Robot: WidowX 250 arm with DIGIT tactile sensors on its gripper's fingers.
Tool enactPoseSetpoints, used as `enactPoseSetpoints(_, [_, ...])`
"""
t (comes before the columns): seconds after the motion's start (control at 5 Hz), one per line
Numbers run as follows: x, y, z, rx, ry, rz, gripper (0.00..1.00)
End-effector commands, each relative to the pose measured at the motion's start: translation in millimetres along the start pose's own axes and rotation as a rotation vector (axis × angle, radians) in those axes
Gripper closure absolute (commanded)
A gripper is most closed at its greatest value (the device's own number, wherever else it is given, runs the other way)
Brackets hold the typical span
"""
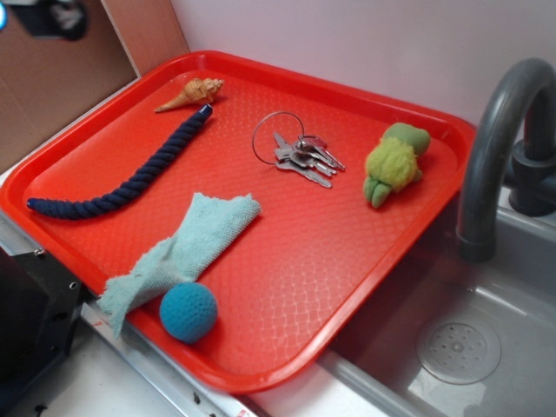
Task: Grab the green animal.
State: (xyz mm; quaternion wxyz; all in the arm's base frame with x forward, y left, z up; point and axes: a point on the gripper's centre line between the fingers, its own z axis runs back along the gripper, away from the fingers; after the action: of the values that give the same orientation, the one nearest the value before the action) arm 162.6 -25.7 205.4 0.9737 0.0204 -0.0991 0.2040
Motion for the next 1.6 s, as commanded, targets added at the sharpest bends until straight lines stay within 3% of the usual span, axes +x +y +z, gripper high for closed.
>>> enactPoseSetpoints(0.0, [33,-47,-28,-0.063,-0.138,-0.011,0.00])
enactPoseSetpoints(0.2, [54,-78,-49,-0.079,-0.190,-0.019,0.00])
enactPoseSetpoints(0.4, [64,-104,-71,-0.111,-0.186,-0.075,0.00])
enactPoseSetpoints(0.6, [73,-128,-91,-0.194,-0.163,-0.122,0.00])
enactPoseSetpoints(0.8, [83,-143,-109,-0.237,-0.116,-0.148,0.00])
enactPoseSetpoints(1.4, [88,-171,-174,-0.302,0.018,-0.255,0.00])
